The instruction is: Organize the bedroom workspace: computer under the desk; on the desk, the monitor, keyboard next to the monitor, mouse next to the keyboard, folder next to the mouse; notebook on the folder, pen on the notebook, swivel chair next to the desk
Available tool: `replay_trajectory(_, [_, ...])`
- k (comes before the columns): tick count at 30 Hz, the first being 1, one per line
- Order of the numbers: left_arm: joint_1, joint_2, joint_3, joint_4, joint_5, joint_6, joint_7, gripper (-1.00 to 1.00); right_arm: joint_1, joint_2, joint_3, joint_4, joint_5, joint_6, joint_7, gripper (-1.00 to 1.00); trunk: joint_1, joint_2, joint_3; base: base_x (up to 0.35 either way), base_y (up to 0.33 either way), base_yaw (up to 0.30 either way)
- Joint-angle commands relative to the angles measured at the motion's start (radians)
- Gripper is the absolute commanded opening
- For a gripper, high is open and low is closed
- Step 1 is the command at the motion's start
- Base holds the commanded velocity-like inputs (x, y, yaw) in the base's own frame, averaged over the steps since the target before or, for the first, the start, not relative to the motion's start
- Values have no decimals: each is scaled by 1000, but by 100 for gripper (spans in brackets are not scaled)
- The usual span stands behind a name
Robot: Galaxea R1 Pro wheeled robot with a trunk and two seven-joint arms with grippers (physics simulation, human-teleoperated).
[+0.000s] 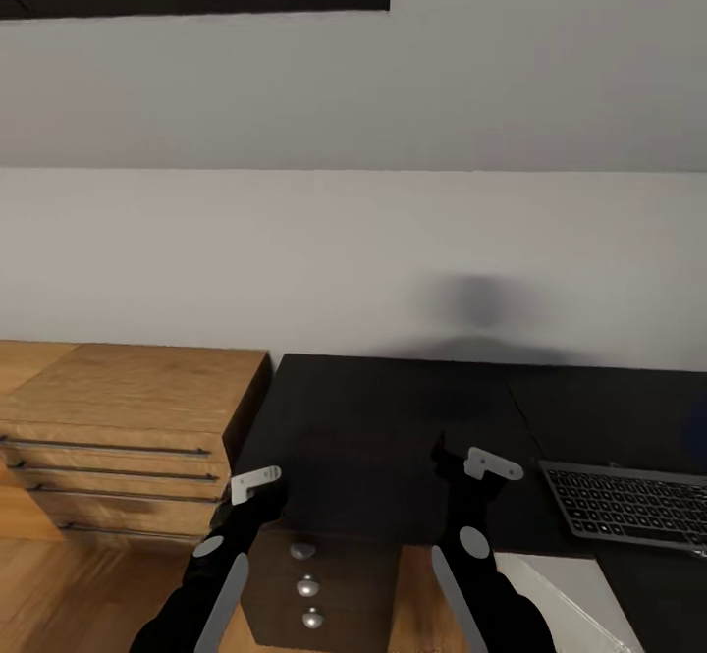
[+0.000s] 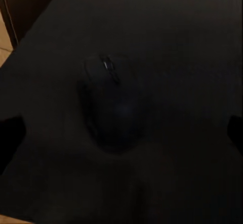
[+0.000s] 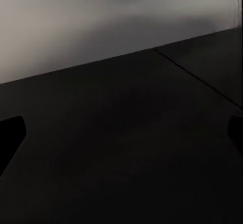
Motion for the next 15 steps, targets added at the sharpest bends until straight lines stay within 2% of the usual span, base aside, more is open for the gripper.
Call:
replay_trajectory(1, [0,1,-2,-6,11,4,8,100,-1,0,2,1,-11,-9,-3,100,0,-1,-1,0,0,-293])
replay_trajectory(12, [0,3,0,-32,13,8,8,100,-1,0,2,2,-10,-21,-3,100,0,-1,-1,0,0,-293])
replay_trajectory(15, [0,3,0,-33,14,8,8,100,-1,0,3,2,-10,-22,-3,100,0,-1,-1,0,0,-194])
